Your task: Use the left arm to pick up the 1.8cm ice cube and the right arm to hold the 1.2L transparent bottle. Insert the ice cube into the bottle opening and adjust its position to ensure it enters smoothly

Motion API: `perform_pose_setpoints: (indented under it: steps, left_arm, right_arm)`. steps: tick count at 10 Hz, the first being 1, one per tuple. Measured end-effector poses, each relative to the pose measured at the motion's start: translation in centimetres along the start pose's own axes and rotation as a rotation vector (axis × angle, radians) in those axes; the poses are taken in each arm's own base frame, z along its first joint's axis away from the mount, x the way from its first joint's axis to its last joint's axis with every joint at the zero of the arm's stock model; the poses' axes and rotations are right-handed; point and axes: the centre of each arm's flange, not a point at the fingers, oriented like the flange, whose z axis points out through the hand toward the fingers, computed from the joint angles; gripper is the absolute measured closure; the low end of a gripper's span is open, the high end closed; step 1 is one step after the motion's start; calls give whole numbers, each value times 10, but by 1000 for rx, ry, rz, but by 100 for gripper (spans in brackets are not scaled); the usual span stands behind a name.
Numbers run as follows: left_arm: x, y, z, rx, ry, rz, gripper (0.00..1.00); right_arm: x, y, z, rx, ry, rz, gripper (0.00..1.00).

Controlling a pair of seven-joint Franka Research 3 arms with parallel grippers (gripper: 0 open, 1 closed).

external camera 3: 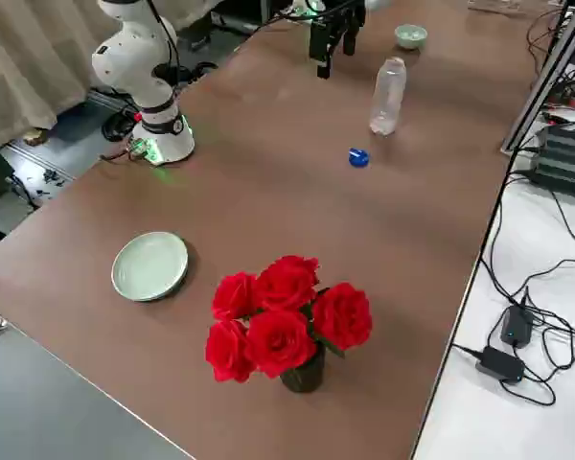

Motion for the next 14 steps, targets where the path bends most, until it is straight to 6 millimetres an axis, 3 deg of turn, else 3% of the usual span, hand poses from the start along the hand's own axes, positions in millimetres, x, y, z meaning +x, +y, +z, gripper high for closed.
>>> perform_pose_setpoints:
  steps: [5, 7, 8, 10, 14]
  left_arm:
    - [-1, 0, -1, 1, 2, -1, 1]
    - [-1, -1, 0, 0, 1, -3, 0]
    - [0, -1, 5, -2, -6, -3, 0]
    - [2, 5, 39, -7, -16, 8, 0]
    - [2, 30, 141, -16, -41, 32, 0]
  right_arm:
    - [1, -3, 2, 0, -2, -6, 0]
    - [7, -17, 15, 5, -23, -62, 0]
    - [14, -30, 31, 30, -47, -145, 0]
    - [31, -49, 73, 143, -96, -319, 0]
    - [50, -59, 148, 443, 32, -712, 0]
